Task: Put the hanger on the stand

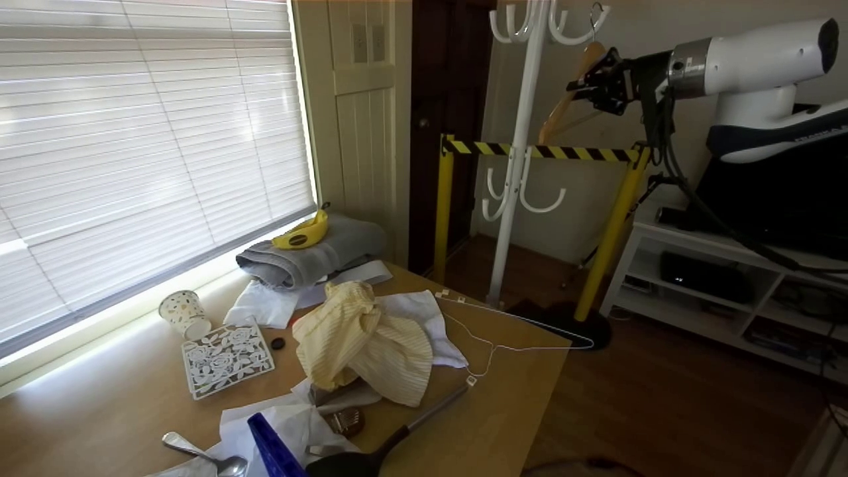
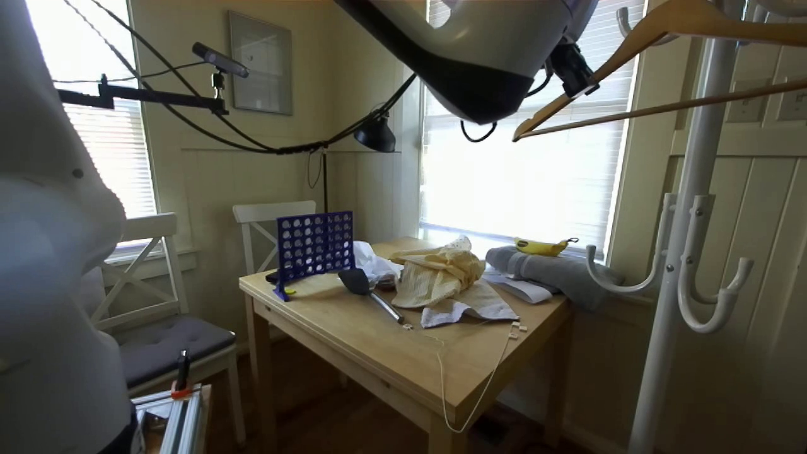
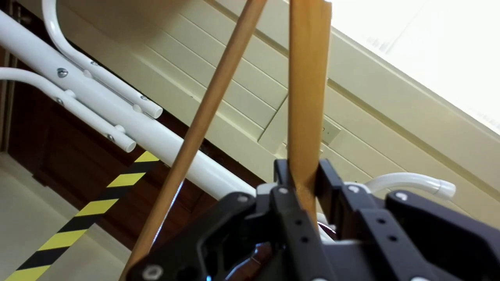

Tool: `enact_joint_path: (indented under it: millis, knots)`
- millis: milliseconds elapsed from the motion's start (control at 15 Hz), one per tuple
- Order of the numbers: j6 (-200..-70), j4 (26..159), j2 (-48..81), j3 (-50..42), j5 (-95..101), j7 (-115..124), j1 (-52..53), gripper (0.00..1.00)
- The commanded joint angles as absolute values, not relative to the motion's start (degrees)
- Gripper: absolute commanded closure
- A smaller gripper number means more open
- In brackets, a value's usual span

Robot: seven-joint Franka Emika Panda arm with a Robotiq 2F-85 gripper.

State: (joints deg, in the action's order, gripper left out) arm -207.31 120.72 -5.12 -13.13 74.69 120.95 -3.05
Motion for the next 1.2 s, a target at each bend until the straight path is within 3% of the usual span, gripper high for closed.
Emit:
enact_joint_path:
  millis: [0,333,1067,1133]
  knots:
    - [-212.36,116.52,-1.47,-14.43,75.47,126.16,-3.34,0.95]
    - [-216.45,114.36,0.66,-15.48,75.43,131.23,-3.91,0.95]
    - [-211.62,112.52,2.22,-15.61,89.19,145.21,-3.68,0.95]
    - [-211.06,112.06,2.18,-15.61,90.60,146.37,-3.65,0.55]
